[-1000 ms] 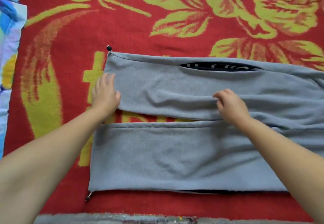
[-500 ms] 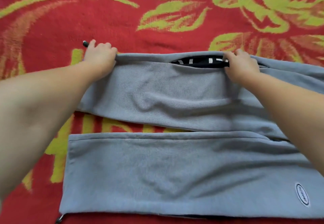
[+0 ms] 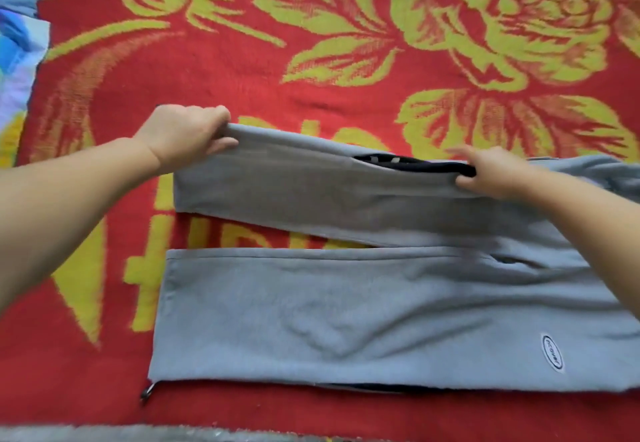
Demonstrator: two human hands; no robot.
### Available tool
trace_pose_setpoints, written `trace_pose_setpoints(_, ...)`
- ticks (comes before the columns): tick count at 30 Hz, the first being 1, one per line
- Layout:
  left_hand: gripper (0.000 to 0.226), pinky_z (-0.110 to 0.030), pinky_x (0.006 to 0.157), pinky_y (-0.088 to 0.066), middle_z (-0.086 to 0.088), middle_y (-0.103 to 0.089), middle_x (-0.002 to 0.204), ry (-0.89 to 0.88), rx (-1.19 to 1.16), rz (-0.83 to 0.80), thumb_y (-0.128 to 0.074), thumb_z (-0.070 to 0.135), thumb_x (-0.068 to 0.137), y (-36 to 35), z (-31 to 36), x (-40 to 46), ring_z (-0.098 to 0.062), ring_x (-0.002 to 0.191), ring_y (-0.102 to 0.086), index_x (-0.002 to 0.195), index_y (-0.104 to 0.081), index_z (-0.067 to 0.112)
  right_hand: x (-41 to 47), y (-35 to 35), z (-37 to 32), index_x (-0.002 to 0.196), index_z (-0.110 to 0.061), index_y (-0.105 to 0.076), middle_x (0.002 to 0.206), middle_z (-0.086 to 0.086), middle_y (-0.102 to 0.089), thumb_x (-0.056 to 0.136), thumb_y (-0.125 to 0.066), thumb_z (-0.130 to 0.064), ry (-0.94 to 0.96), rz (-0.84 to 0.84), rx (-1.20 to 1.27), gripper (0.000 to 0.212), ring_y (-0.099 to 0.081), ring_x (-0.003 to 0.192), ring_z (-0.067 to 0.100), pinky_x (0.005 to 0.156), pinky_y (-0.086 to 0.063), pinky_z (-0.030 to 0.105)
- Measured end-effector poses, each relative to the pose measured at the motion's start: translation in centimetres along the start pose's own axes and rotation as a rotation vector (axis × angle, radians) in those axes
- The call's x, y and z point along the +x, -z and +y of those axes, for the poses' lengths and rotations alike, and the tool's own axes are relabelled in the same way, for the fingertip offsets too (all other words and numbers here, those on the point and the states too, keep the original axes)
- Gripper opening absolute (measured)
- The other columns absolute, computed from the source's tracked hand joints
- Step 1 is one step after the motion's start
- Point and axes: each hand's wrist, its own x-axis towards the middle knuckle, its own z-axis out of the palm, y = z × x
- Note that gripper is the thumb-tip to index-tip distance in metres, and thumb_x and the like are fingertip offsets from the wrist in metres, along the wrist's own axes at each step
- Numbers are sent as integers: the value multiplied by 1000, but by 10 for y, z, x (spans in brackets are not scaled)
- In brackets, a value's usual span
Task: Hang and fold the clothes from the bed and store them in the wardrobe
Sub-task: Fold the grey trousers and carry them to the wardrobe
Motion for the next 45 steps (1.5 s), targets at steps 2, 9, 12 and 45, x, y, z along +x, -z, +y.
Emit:
trace_pose_setpoints(2, 30, -33, 48, -39, -12, -63, 72, -124, 31, 11, -65, 38, 89, 16, 3, -23, -33, 62, -63, 84, -51, 11, -22, -1, -5, 107, -17, -62, 93, 12, -68, 90, -58, -28, 49, -58, -118, 21, -54, 75, 27, 62, -43, 33)
trace_pose_setpoints(9, 4, -39, 48, -38, -17, -50, 72, -311, 103, 222, -48, 6, 81, 41, 12, -120, -32, 58, -53, 81, -47, 9, -120, -39, -22, 98, -10, -54, 99, 12, -64, 84, -69, -26, 62, 282, -98, 25, -62, 91, 34, 61, -33, 35)
trace_pose_setpoints(12, 3, -40, 55, -38, -15, -51, 72, -308, 35, 190, -45, 10, 78, 15, 34, -185, -30, 59, -52, 80, -45, 12, -167, -87, -33, 100, -11, -57, 100, 10, -64, 82, -71, -27, 97, 215, -158, 28, -62, 95, 32, 63, -39, 36)
trace_pose_setpoints(45, 17, -35, 69, -45, -8, -60, 107, -219, -317, -575, -41, 17, 95, 4, 422, -29, -28, 93, -56, 103, -55, 13, -233, -116, 144, 128, -11, -56, 127, 15, -61, 96, -42, -11, -200, -32, 89, 35, -55, 117, 32, 93, -46, 40)
